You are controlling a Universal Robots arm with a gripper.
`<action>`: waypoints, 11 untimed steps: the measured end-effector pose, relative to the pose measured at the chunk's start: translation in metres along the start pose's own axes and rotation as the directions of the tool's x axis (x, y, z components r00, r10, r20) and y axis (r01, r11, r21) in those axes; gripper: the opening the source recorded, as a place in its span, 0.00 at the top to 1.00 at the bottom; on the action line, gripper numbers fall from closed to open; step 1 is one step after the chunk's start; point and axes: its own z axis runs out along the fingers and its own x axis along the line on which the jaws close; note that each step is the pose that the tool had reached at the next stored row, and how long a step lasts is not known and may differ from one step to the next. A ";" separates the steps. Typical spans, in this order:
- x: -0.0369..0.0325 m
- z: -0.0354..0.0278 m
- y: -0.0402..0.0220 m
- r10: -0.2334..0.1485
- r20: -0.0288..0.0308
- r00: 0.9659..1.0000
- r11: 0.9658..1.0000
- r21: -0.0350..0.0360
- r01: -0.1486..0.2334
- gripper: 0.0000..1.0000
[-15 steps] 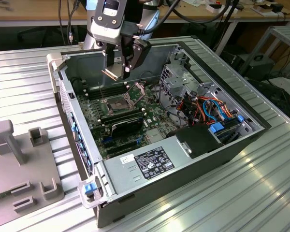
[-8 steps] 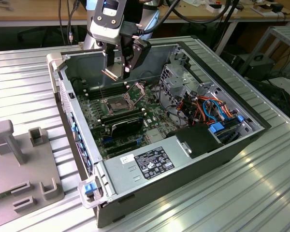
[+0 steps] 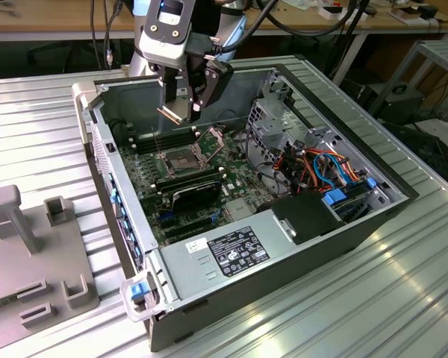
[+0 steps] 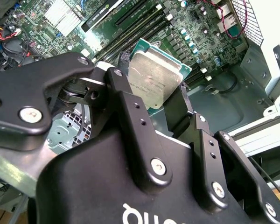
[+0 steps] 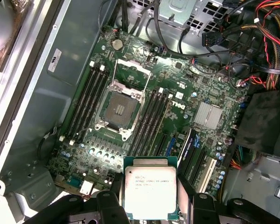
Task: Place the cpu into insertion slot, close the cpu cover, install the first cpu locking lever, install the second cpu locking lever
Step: 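Place the cpu into insertion slot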
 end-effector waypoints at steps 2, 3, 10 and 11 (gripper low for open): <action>0.0000 0.0000 0.0000 0.004 0.000 1.000 1.000 0.000 -0.004 0.45; 0.0000 0.0002 0.0001 0.012 0.000 1.000 1.000 0.000 -0.012 0.45; 0.0000 0.0019 -0.0001 0.138 0.006 0.990 0.990 0.003 -0.138 0.45; 0.0000 0.0020 -0.0001 0.151 0.007 0.989 0.989 0.003 -0.151 0.45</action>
